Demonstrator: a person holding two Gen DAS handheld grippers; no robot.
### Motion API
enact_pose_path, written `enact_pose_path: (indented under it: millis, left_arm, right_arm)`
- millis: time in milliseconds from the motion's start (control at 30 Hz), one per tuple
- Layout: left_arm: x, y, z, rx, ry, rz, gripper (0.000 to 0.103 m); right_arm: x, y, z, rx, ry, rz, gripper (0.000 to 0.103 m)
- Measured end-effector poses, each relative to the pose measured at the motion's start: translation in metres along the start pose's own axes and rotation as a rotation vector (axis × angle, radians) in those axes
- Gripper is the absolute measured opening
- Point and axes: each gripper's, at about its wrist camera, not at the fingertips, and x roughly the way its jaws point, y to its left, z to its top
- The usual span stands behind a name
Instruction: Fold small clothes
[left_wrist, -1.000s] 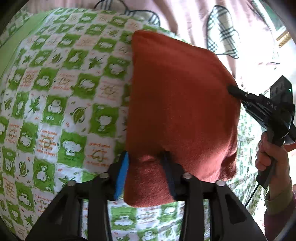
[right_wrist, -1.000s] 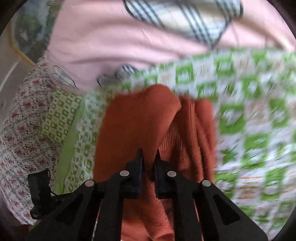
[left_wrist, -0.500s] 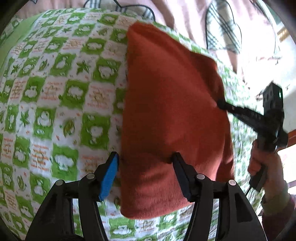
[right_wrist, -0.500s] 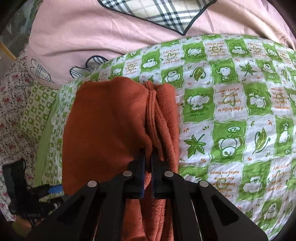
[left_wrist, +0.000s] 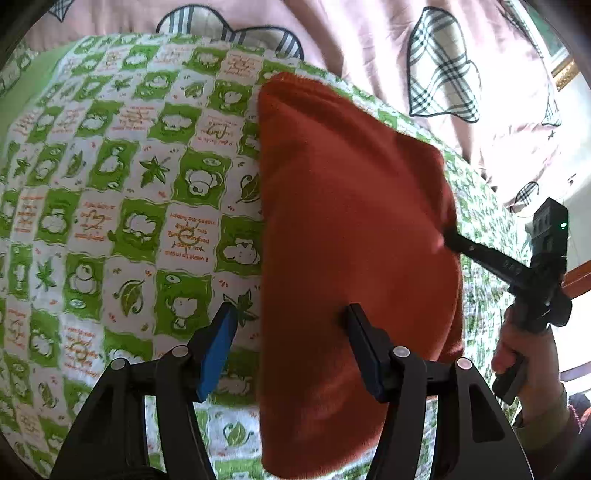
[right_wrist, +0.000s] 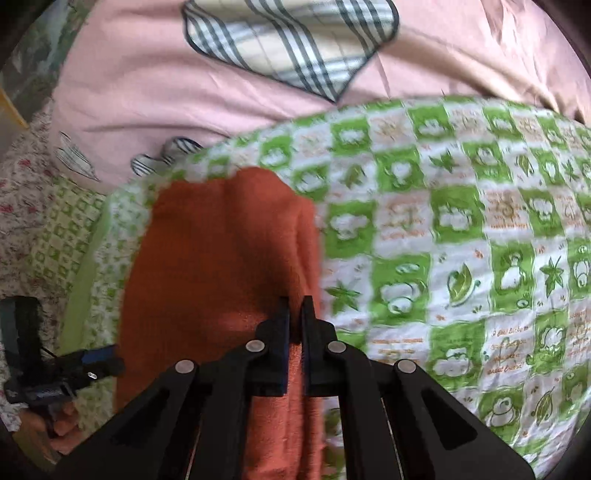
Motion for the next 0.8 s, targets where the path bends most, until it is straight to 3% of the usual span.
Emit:
enact_pose_path:
  millis: [100, 233, 400, 600, 667, 800]
  left_arm:
    - [0.02, 0.003, 0.002, -0.024, 0.041, -0.007, 0.064]
    - [0.019, -0.003, 0.019, -0.002, 0.015, -0.013, 0.064]
    - [0.043, -0.006, 0.069, -0.012, 0.01, -0.063, 0.065]
    - [0.065, -0.008, 0.11, 0.012, -0.037, -0.062, 0.04]
    - [0.065, -0.01, 0.112, 0.031, -0.052, -0.042, 0.04]
    - [0.052, -0.006, 0.109, -0.022, -0.058, -0.087, 0.041]
  right_arm:
    - [0.021, 0.003, 0.0, -0.029, 0.031, -0.041, 0.006]
    - [0.019, 0.0, 0.002, -0.009, 0.038, -0.018, 0.007]
    - [0.015, 0.002, 0.0, -0.027, 0.051, -0.03, 0.007]
    - [0.019, 0.008, 0.005, -0.035, 0.055, -0.045, 0.007]
    - [0.021, 0.01, 0.006, -0.048, 0.062, -0.053, 0.007]
    - [0.02, 0.012, 0.006, -0.055, 0.062, -0.051, 0.008]
